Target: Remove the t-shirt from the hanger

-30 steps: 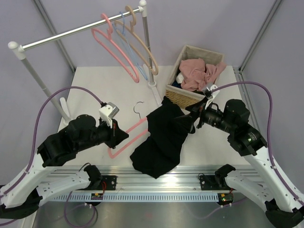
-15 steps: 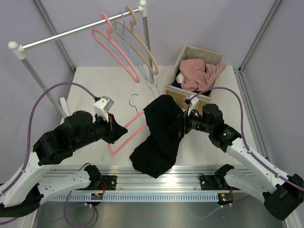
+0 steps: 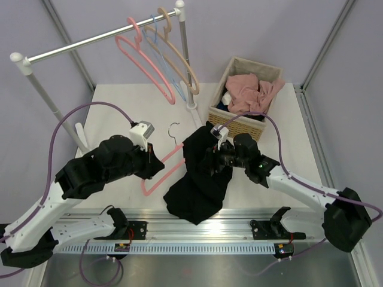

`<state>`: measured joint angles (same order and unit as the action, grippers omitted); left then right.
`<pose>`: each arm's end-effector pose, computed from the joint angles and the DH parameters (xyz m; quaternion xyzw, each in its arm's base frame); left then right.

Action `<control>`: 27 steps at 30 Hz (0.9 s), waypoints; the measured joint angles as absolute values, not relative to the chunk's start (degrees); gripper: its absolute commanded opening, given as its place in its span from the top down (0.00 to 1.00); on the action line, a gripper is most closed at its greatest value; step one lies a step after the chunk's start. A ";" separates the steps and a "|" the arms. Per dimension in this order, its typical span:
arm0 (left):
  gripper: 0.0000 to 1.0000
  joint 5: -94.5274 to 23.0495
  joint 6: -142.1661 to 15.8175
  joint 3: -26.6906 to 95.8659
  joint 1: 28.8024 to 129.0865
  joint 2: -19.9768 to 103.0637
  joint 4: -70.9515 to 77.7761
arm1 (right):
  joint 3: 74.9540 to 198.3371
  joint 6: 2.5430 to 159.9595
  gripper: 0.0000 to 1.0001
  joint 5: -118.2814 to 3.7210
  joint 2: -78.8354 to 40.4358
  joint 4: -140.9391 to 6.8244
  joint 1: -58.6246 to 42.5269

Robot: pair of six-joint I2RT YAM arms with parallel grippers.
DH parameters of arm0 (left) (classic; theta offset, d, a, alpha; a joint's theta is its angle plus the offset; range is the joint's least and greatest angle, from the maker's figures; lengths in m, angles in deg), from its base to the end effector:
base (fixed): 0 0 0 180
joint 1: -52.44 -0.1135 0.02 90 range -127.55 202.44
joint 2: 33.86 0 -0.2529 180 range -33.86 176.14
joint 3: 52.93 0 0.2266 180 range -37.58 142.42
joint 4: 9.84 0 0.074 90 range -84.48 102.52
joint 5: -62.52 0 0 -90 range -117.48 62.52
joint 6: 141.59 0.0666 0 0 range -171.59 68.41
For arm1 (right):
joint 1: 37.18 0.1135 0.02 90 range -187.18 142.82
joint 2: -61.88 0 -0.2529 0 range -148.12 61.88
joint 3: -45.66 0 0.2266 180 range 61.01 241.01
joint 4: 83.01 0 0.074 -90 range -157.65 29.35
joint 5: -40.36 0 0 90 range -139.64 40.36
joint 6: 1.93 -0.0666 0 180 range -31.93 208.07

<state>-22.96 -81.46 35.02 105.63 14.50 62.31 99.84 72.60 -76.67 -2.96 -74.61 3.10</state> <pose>0.0910 -0.1129 0.3714 0.1585 0.8620 -0.2925 0.3824 0.1797 0.1920 0.2570 -0.3026 0.7442 0.4320 0.4098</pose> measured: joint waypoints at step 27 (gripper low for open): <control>1.00 -18.05 -82.95 44.46 105.63 2.04 84.19 | 106.55 65.67 1.00 -35.22 -8.79 -62.75 3.53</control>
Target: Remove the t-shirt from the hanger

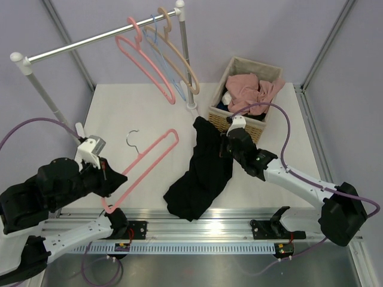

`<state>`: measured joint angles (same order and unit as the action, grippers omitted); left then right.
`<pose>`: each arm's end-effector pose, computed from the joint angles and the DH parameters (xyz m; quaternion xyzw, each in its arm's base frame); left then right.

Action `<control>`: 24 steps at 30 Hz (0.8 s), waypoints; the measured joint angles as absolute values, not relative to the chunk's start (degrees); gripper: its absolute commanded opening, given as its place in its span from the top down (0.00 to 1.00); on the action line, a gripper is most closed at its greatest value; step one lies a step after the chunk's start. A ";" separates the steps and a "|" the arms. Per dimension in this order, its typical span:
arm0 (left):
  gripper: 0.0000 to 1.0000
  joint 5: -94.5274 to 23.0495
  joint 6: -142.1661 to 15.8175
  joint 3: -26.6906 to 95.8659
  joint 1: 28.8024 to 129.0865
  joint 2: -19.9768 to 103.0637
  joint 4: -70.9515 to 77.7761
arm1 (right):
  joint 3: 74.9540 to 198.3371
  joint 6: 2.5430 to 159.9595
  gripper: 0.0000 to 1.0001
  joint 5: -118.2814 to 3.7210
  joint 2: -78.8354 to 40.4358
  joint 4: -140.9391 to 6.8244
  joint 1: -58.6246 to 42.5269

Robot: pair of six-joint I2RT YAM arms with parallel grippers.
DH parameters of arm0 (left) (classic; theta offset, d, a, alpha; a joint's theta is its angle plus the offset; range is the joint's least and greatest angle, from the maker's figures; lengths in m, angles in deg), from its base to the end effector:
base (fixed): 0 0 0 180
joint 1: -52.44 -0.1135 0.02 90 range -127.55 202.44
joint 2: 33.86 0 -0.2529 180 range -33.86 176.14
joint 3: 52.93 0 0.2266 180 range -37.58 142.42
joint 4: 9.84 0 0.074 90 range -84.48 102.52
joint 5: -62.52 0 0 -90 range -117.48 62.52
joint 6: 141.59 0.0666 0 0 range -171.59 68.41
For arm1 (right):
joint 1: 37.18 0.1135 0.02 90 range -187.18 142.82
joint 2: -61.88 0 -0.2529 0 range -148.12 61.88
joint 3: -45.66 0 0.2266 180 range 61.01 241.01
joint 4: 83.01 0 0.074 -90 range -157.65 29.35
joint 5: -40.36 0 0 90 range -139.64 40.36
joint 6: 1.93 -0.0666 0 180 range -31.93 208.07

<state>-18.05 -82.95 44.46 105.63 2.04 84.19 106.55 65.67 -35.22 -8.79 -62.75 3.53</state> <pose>0.0333 -0.0263 0.3858 0.1267 0.8656 -0.2689 0.4030 0.2227 0.1697 0.2443 -0.0748 0.8584 0.1668 0.4793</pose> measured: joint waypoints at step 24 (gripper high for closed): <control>1.00 30.15 -81.37 64.85 105.55 19.44 81.11 | 110.77 71.40 0.10 -46.92 10.92 -47.34 3.42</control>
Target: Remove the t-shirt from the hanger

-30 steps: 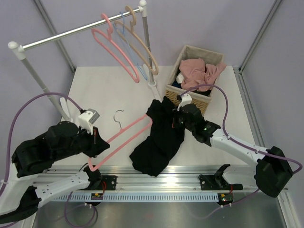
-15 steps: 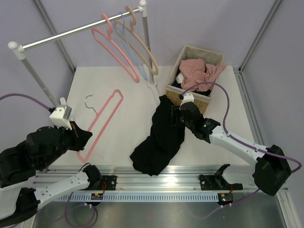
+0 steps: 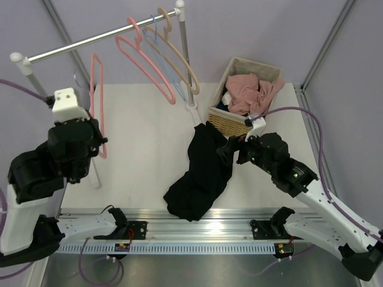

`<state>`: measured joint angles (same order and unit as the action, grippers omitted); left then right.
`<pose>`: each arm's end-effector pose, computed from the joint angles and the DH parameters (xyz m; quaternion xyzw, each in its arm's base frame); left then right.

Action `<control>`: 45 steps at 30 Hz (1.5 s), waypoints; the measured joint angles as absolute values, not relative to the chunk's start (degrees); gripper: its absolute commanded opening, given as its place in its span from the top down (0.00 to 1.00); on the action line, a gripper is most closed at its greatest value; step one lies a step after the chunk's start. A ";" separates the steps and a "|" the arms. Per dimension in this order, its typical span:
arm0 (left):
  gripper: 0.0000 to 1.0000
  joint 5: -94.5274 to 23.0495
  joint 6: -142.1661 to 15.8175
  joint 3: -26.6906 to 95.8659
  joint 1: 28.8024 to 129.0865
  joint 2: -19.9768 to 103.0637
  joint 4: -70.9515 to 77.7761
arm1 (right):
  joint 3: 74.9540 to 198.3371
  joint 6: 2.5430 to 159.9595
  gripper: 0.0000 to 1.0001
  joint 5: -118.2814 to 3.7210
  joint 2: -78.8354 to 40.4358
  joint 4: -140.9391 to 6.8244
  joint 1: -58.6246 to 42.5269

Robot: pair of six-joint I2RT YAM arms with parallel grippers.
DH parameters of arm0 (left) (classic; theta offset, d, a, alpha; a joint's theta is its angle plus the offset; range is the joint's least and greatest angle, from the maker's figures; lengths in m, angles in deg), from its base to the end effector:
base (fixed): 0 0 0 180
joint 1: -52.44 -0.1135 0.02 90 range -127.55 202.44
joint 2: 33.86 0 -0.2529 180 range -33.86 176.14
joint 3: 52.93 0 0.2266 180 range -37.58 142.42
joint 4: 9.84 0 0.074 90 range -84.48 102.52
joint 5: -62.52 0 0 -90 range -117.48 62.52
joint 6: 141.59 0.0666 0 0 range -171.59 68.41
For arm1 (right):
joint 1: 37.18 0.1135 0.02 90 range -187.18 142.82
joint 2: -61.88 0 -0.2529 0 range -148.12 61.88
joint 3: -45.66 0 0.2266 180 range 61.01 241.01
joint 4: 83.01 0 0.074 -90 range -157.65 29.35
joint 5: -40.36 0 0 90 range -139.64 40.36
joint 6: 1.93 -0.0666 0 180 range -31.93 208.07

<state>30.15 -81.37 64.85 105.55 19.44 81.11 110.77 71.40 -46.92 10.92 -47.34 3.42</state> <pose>0.0838 -0.0179 0.4719 -0.0979 0.7809 0.0019 0.6170 0.1624 0.1350 0.3138 -0.1583 0.8113 0.2523 0.5031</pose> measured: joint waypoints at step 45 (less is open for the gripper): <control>1.00 25.60 -60.65 69.70 75.80 43.02 55.84 | 109.52 73.37 0.00 -53.82 22.94 -45.65 3.38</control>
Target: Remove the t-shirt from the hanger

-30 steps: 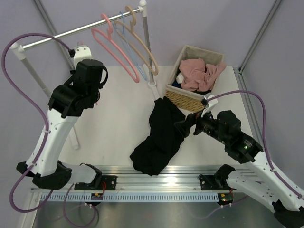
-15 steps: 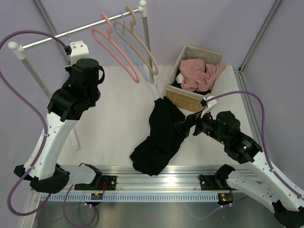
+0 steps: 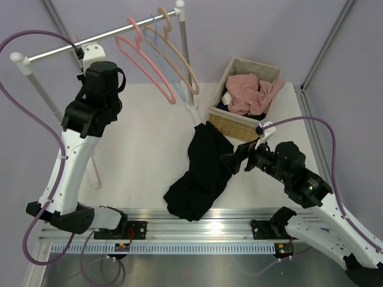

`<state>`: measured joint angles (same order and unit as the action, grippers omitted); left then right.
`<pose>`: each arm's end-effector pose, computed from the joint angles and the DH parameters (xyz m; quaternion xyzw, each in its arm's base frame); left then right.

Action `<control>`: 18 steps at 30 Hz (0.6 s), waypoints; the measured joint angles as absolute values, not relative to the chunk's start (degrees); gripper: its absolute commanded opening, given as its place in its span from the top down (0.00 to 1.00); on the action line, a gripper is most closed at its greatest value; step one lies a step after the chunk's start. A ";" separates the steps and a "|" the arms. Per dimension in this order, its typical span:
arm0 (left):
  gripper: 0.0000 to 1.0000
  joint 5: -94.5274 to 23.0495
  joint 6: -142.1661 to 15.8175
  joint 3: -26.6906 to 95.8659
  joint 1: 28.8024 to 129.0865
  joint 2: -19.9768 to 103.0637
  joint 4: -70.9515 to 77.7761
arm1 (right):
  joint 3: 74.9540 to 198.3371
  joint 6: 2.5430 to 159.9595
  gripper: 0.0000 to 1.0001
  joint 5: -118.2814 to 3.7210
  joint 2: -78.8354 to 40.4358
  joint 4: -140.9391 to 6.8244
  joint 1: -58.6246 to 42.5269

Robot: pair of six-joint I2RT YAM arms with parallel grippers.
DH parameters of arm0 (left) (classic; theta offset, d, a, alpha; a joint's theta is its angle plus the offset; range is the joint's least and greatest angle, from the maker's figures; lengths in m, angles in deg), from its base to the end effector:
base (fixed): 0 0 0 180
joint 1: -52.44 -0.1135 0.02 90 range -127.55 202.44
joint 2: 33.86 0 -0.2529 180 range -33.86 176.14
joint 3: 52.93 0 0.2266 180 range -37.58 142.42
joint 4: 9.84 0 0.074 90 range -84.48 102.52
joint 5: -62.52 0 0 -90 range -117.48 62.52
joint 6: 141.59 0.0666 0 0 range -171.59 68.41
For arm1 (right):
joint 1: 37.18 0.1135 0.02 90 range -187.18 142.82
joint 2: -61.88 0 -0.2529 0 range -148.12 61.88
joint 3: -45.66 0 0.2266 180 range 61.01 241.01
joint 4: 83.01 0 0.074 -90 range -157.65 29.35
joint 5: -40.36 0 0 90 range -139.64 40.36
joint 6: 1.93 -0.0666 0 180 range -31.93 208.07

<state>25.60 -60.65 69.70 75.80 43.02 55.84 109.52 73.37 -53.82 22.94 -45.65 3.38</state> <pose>0.2303 -0.0415 0.4833 -0.1633 0.7587 0.2079 0.5953 0.1229 0.1116 0.3377 -0.1966 0.7542 0.3155 0.5414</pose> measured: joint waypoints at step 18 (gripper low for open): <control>1.00 13.69 -65.22 72.74 68.83 46.54 57.39 | 108.19 73.35 0.01 -53.85 26.22 -46.97 3.38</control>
